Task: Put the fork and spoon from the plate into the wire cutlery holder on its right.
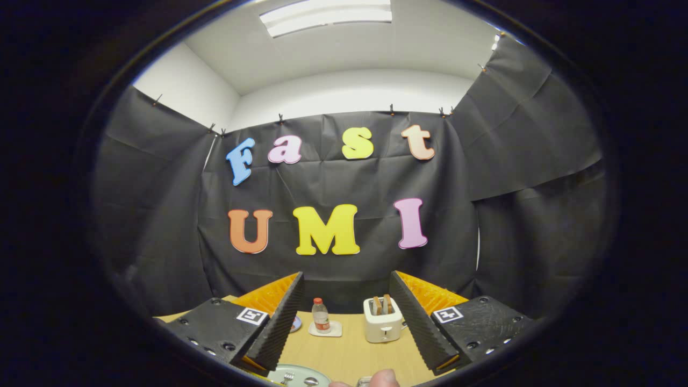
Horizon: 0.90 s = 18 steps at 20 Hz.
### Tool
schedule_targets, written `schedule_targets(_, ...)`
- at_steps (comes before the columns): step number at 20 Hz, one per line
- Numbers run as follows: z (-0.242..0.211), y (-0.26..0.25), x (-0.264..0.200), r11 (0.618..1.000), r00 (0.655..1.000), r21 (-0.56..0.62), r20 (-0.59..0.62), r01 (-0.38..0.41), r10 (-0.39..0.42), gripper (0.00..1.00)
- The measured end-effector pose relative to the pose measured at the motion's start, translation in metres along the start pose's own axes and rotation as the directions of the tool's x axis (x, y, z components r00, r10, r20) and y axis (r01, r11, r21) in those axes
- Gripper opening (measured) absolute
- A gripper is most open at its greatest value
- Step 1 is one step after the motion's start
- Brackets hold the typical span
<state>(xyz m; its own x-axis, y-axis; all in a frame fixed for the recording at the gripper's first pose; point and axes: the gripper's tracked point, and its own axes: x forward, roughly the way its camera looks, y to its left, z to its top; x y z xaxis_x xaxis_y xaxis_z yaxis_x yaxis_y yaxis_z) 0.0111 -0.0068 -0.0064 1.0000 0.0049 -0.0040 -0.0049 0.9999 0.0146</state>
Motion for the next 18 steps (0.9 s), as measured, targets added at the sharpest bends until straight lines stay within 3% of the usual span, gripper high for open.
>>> schedule_targets(6, -0.019, 0.005, 0.003, 1.000, 0.998, -0.015, -0.049, -0.025, 0.024, 0.96)
schedule_targets(10, -0.070, 0.016, 0.003, 0.999, 0.978, -0.010, -0.204, -0.051, 0.048, 0.96)
schedule_targets(13, -0.120, 0.027, -0.002, 0.998, 0.936, -0.008, -0.348, -0.068, 0.061, 0.96)
schedule_targets(18, -0.221, 0.046, -0.016, 0.998, 0.816, -0.010, -0.576, -0.064, 0.047, 0.96)
